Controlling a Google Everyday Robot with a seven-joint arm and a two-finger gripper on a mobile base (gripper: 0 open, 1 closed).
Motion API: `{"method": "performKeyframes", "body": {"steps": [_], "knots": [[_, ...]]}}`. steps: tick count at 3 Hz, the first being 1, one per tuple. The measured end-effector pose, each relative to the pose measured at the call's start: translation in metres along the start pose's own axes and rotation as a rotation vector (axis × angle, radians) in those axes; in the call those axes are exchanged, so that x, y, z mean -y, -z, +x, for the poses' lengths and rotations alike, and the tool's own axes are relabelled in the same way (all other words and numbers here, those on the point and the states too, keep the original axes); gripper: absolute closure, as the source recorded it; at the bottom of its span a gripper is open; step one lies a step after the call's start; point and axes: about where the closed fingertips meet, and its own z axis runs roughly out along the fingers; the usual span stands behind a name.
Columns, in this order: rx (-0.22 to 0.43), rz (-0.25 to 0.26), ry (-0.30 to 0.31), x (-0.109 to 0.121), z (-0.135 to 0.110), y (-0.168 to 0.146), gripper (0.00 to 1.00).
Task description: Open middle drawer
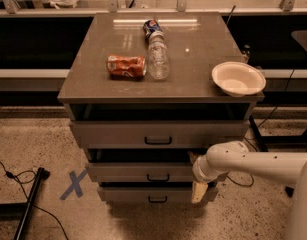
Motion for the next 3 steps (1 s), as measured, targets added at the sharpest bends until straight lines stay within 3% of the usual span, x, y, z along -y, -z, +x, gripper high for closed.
{"method": "performKeyframes", "body": {"steps": [1, 2, 3], "knots": [[-0.009, -0.030, -0.001, -0.001, 0.004, -0.004, 0.17], [-0.006, -0.078, -0.021, -0.018, 0.010, -0.005, 0.41], [-0.011, -0.084, -0.032, -0.027, 0.014, 0.002, 0.61]]}}
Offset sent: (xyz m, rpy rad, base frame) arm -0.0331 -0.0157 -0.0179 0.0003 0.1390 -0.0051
